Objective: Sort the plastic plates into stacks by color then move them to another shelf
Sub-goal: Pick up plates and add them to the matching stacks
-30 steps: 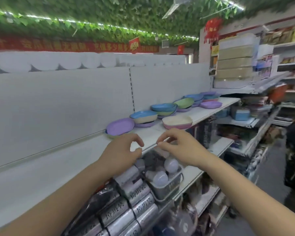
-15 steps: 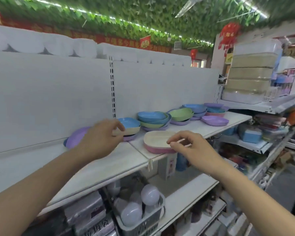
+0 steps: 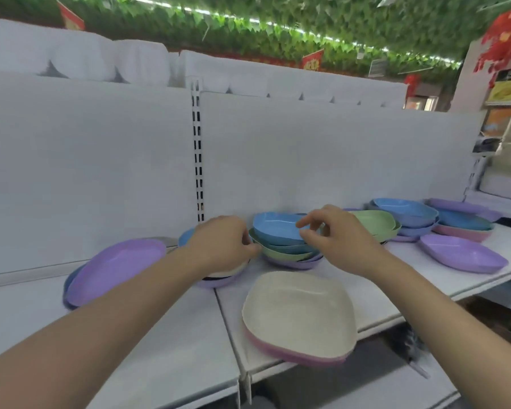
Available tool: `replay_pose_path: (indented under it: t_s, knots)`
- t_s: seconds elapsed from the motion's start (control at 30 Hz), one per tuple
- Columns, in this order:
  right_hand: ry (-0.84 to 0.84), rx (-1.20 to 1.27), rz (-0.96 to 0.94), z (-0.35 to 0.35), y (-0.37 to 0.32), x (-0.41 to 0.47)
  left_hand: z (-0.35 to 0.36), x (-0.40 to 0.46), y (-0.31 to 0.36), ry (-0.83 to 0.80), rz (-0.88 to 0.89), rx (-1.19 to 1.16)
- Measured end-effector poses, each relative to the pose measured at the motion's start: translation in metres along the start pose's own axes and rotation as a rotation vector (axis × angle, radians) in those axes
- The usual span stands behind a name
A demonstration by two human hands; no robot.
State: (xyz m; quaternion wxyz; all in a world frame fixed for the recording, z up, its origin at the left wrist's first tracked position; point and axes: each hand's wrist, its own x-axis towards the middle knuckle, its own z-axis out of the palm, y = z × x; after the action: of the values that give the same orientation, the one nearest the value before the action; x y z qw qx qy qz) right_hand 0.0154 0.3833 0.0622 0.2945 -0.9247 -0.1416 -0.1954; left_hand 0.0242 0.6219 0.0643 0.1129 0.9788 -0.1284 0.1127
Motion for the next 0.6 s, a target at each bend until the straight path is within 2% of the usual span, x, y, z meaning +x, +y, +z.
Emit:
replay_pose_path:
  t_s: [0.2, 0.33, 0.47, 0.6]
  knots:
    - [-0.183, -0.260, -0.211, 0.012, 0.014, 0.028, 0.006, 0.006, 0.039, 0.042, -0.157, 0.239]
    - [-0.201, -0.446, -0.417, 0.010, 0.013, 0.032, 0.010, 0.009, 0.044, 0.140, -0.304, 0.338]
    - [-0.186, -0.543, -0.544, 0.008, 0.017, 0.040, 0.006, 0.005, 0.043, 0.204, -0.407, 0.319]
    - [-0.218, -0.580, -0.548, 0.005, 0.015, 0.040, -0.008, -0.015, 0.043, 0.229, -0.453, 0.146]
